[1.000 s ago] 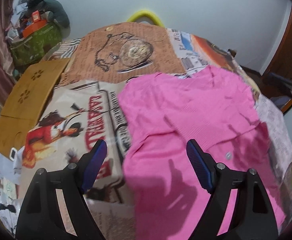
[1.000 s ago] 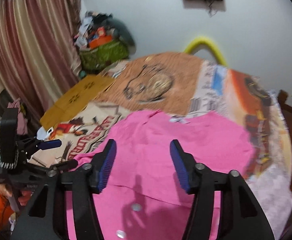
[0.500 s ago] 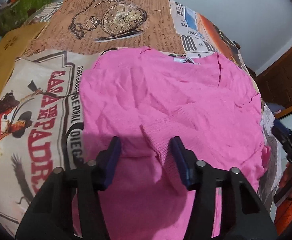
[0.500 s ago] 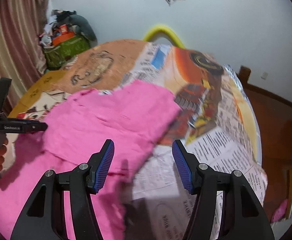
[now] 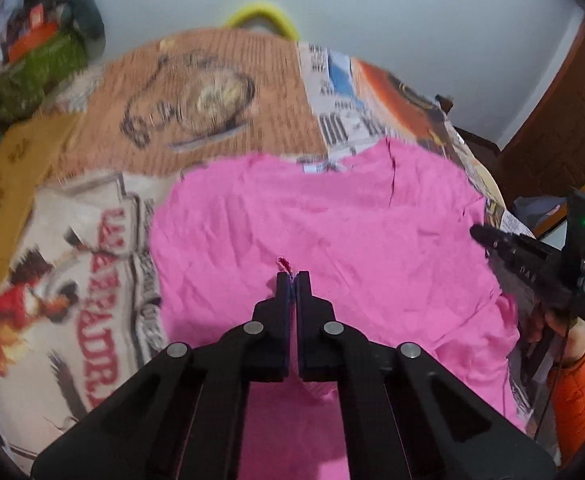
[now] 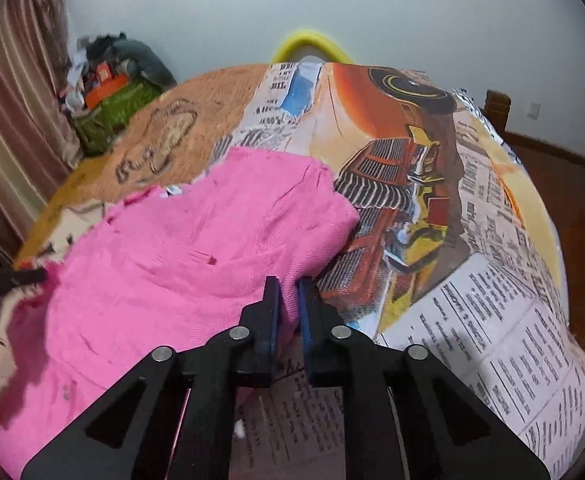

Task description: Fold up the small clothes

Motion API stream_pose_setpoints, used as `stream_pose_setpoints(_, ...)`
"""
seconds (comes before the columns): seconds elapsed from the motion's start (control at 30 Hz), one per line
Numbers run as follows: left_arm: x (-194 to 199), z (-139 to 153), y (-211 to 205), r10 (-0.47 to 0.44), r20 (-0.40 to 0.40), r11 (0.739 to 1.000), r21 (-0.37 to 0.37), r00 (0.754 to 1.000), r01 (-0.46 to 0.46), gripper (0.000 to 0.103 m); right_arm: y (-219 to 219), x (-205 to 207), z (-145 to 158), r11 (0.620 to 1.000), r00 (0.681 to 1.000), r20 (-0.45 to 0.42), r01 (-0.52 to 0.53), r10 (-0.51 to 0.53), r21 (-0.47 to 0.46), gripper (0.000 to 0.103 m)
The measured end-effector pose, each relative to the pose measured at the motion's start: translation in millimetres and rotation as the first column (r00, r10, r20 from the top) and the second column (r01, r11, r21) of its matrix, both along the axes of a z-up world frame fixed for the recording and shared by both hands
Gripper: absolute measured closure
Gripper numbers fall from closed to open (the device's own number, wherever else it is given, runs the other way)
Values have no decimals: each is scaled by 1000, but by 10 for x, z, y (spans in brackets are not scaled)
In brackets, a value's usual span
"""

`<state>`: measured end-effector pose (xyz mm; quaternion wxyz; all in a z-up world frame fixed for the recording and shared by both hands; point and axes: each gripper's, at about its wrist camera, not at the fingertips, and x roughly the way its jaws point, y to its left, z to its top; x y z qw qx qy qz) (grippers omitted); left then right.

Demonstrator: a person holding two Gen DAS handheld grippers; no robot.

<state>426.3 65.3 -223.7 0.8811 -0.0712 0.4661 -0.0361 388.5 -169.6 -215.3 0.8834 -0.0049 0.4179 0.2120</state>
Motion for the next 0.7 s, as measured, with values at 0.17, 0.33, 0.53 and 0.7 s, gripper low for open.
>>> stream_pose_setpoints(0.17,77,170,149,48,55,998,35,997,-50,103,-24,-16,6,1000,1000,3,-8,8,-17,97)
stream_pose_setpoints(0.33,241,-53,414,101,-25,995,-3,995,-101,103,8,2,6,999,1000,15,-4,5,-39,97)
stream_pose_setpoints(0.53,206,-350,485,68,-138,988,-125,988,-86,81,62,-68,74,996,999,35,-15,18,-87,93)
stream_pose_setpoints(0.7,207,-391,281,-7,-124,988,-151,992,-12,61,13,-191,195,998,997,69,-17,21,-56,73)
